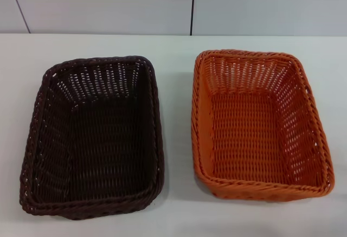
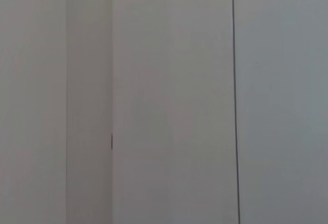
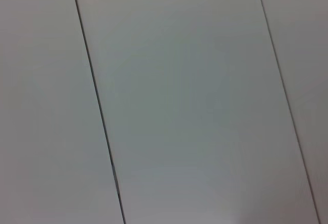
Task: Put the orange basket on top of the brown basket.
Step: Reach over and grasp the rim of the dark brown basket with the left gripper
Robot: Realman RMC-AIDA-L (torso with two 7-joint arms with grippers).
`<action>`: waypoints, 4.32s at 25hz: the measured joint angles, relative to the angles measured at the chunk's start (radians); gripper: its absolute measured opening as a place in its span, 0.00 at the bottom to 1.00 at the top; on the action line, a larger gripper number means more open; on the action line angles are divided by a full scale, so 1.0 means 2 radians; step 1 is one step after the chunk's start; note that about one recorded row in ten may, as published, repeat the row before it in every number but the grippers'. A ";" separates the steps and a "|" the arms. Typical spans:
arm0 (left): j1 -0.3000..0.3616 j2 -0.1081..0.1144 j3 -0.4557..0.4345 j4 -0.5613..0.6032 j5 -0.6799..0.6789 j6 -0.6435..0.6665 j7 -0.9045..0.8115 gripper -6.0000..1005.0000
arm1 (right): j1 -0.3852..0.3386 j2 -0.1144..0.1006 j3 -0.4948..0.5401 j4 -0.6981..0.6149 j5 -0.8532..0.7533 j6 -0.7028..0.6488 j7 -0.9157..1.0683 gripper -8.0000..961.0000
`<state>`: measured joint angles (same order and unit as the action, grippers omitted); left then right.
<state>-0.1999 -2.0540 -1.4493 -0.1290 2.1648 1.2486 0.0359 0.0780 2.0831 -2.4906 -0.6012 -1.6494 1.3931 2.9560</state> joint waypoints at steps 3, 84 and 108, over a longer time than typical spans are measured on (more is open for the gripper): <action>-0.008 -0.001 -0.018 -0.003 -0.001 0.006 0.011 0.78 | 0.003 0.000 0.001 0.007 -0.001 0.012 0.000 0.78; -0.051 -0.005 -0.255 -0.753 0.247 -1.280 0.170 0.70 | 0.045 -0.004 -0.005 0.011 -0.011 0.005 -0.001 0.78; -0.055 -0.004 -0.206 -0.704 0.253 -1.286 0.140 0.67 | 0.047 -0.005 -0.005 0.021 -0.011 0.004 -0.001 0.78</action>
<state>-0.3100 -2.0627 -1.8620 -1.5364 2.6712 -1.3232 0.3164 0.1724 2.0723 -2.5000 -0.5590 -1.6705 1.4018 2.9543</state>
